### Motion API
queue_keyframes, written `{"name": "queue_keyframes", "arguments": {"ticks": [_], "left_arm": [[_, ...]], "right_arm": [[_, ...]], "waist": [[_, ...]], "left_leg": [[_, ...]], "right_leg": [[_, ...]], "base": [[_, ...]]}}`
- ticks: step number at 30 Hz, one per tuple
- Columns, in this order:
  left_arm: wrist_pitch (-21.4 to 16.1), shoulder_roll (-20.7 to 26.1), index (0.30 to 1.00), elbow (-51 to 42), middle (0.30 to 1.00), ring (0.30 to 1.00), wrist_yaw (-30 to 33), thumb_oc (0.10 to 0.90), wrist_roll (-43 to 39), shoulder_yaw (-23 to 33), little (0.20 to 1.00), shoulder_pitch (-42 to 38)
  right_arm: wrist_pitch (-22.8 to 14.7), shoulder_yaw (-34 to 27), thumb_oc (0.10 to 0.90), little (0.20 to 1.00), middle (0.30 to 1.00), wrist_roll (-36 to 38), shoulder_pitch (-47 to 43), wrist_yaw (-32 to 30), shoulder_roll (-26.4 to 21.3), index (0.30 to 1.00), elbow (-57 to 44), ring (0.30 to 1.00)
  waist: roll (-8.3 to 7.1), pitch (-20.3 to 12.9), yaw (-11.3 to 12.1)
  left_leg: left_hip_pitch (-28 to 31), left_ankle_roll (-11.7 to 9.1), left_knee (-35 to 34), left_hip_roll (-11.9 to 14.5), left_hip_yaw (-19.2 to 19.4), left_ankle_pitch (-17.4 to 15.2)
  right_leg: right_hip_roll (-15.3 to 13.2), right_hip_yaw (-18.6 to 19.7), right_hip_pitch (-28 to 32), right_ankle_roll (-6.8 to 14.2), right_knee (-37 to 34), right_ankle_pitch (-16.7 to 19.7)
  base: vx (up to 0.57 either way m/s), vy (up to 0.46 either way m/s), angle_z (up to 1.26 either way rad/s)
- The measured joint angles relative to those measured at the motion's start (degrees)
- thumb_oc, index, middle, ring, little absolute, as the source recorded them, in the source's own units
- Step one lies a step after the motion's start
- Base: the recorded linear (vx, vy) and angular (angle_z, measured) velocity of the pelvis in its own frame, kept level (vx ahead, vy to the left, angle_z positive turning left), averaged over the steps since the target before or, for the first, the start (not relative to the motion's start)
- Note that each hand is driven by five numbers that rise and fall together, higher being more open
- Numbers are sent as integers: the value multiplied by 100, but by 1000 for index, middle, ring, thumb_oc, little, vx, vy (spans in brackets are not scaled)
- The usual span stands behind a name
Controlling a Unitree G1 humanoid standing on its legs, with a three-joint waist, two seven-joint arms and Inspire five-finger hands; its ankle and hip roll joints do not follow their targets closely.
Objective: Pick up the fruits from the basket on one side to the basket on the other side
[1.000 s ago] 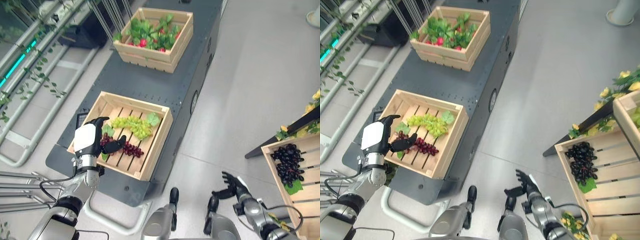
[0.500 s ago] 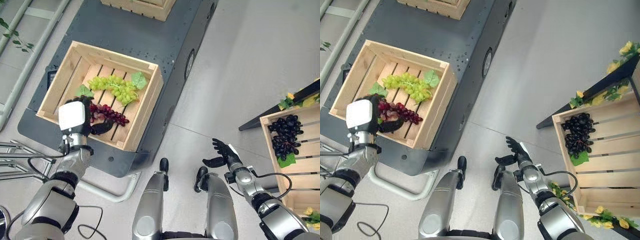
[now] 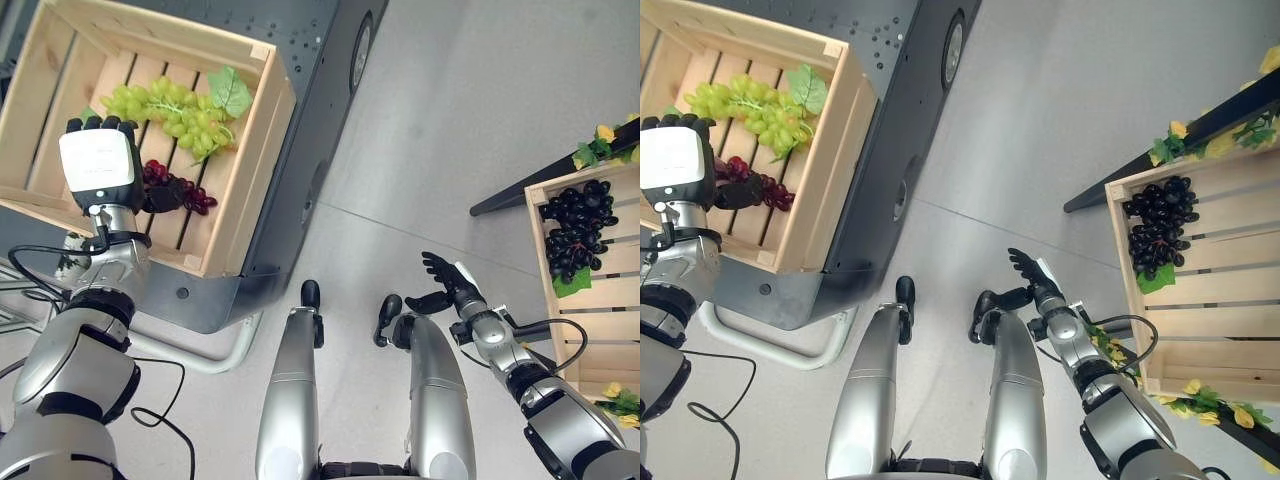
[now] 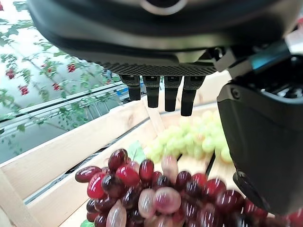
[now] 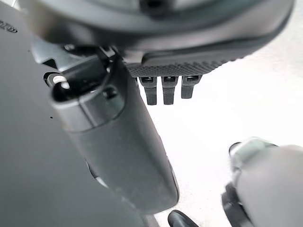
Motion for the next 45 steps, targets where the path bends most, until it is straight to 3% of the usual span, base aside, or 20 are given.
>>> {"name": "queue_keyframes", "arguments": {"ticks": [5,13,21,24,27,30,32,34,38,45], "left_arm": [[214,455,900,-247,900,900,-308,800,588,-501,900,-460],[594,839,900,-456,900,900,-1359,800,1458,-887,900,-1002],[708,1351,900,-1045,900,900,-2239,800,2090,-1120,900,-1038],[951,1367,900,-1068,900,900,-2198,800,1856,-1099,900,-1025],[977,1366,900,-906,900,900,-1726,800,1070,-877,900,-897],[957,1369,900,-723,900,900,-1068,800,122,-216,900,-667],[600,1367,900,-636,900,900,-549,800,-868,459,900,-396],[314,1367,900,-558,900,900,-412,800,-1254,738,900,-333],[-104,1369,900,-566,900,900,-237,800,-1330,1130,900,-62],[-168,1373,900,-591,900,900,-454,800,-704,907,900,101]], "right_arm": [[-36,103,800,900,900,7,-91,1,-10,900,-437,900],[-38,103,800,900,900,10,-149,1,-28,900,-643,900],[-38,91,800,900,900,16,50,1,-66,900,-645,900],[-43,89,800,900,900,11,280,1,-72,900,-647,900],[-43,94,800,900,900,10,367,1,-19,900,-650,900],[-42,94,800,900,900,8,496,0,61,900,-710,900],[-40,95,800,900,900,2,569,-2,109,900,-762,900],[-32,94,800,900,900,0,655,-26,112,900,-819,900],[4,94,800,900,900,-9,722,-118,169,900,-848,900],[14,90,800,900,900,-12,712,-118,167,900,-837,900]], "waist": [[-282,-2,19],[-302,-3,11],[-360,-10,66],[-377,-10,192],[-390,-10,211],[-448,-11,236],[-455,-10,232],[-455,-10,278],[-455,-10,351],[-453,-9,330]], "left_leg": [[-176,2,4,34,-9,-8],[-304,2,10,53,-37,-15],[-257,6,-4,8,-173,-15],[-171,18,-3,-8,-179,-22],[-54,20,-31,-11,-188,-24],[119,45,-94,-16,-200,-36],[224,47,-118,-30,-203,-39],[269,48,-137,-42,-204,-38],[356,54,-180,-51,-180,-34],[362,62,-192,-49,-153,-38]], "right_leg": [[10,-52,-137,4,-43,2],[-21,-202,-135,4,-122,3],[-44,-356,38,7,-214,0],[-60,-366,135,10,-219,-1],[-60,-380,263,14,-256,-1],[-51,-386,432,22,-322,-2],[-58,-389,537,35,-333,-15],[-69,-389,582,46,-332,-25],[-83,-374,643,48,-353,-28],[-96,-365,638,48,-351,-30]], "base": [[19,9,1],[43,-10,5],[42,-42,7],[56,-94,2],[44,-70,2],[63,-94,2],[50,-53,3],[32,-23,5],[0,0,0],[0,0,0]]}}
